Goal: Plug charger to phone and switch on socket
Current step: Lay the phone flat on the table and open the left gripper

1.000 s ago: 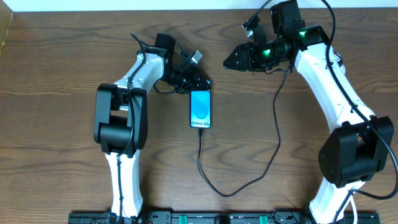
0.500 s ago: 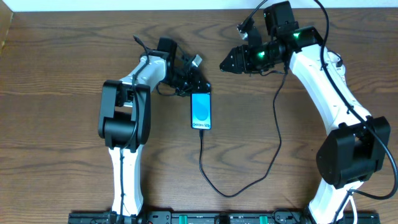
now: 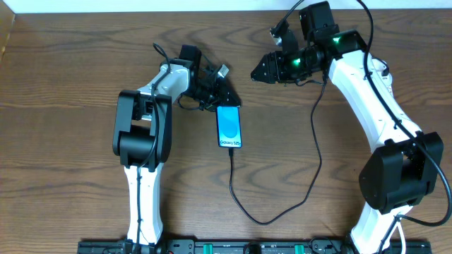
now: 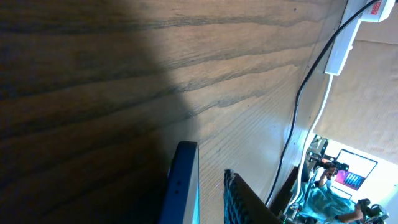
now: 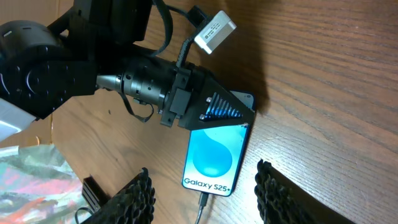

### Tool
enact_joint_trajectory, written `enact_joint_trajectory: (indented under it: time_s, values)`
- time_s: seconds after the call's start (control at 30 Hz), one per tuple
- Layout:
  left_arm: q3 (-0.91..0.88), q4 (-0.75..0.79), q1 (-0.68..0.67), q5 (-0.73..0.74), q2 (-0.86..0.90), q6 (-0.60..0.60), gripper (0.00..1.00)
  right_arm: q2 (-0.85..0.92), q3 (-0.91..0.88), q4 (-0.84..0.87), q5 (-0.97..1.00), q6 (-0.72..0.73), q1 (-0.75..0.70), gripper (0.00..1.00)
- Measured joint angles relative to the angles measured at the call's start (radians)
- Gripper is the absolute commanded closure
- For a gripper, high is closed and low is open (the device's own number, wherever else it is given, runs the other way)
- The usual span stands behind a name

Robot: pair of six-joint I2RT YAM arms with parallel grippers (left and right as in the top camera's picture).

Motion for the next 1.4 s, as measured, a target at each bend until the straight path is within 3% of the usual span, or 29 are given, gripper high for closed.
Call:
enact_joint_trajectory:
  time_s: [0.4,0.9,1.4]
  values:
    - [0.001,-0.008,-0.001,-0.056,-0.019,-0.004,0.6,0.0,0.0,0.0,0.002,-0.001,0.0,0.48]
    - [0.034,-0.058,-0.002,-0.315,-0.066,-0.044,0.5,0.0,0.0,-0.01,0.031,-0.012,0.0,0.47]
    - [0.045,-0.06,-0.003,-0.398,-0.082,-0.048,0.32,0.0,0.0,-0.03,0.053,-0.023,0.0,0.47]
